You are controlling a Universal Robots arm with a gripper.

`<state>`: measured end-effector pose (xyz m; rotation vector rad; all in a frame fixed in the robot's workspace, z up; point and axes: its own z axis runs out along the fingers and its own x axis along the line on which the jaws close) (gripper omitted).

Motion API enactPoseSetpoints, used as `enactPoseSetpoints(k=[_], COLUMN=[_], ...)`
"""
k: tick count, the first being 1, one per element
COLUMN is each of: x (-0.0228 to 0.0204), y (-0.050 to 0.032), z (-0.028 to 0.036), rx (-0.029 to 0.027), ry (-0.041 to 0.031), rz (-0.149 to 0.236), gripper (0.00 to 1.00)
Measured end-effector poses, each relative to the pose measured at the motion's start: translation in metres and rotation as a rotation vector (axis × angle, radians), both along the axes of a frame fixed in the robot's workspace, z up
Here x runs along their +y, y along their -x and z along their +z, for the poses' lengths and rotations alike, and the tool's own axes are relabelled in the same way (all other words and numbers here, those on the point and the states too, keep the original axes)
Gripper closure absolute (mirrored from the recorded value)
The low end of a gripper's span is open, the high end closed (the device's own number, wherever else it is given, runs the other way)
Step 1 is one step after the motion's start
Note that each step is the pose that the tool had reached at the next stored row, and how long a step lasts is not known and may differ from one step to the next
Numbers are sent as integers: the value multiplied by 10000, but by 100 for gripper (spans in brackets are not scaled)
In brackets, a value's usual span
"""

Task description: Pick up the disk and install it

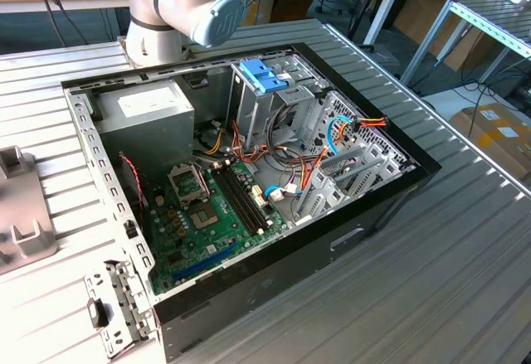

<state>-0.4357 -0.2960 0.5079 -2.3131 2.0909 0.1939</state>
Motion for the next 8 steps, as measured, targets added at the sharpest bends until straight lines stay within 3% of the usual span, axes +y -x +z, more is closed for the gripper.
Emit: enactPoseSetpoints(k=[8], x=[-1], y=[-29], z=[0], rx=[0], ry=[0], rz=[0], gripper=[63])
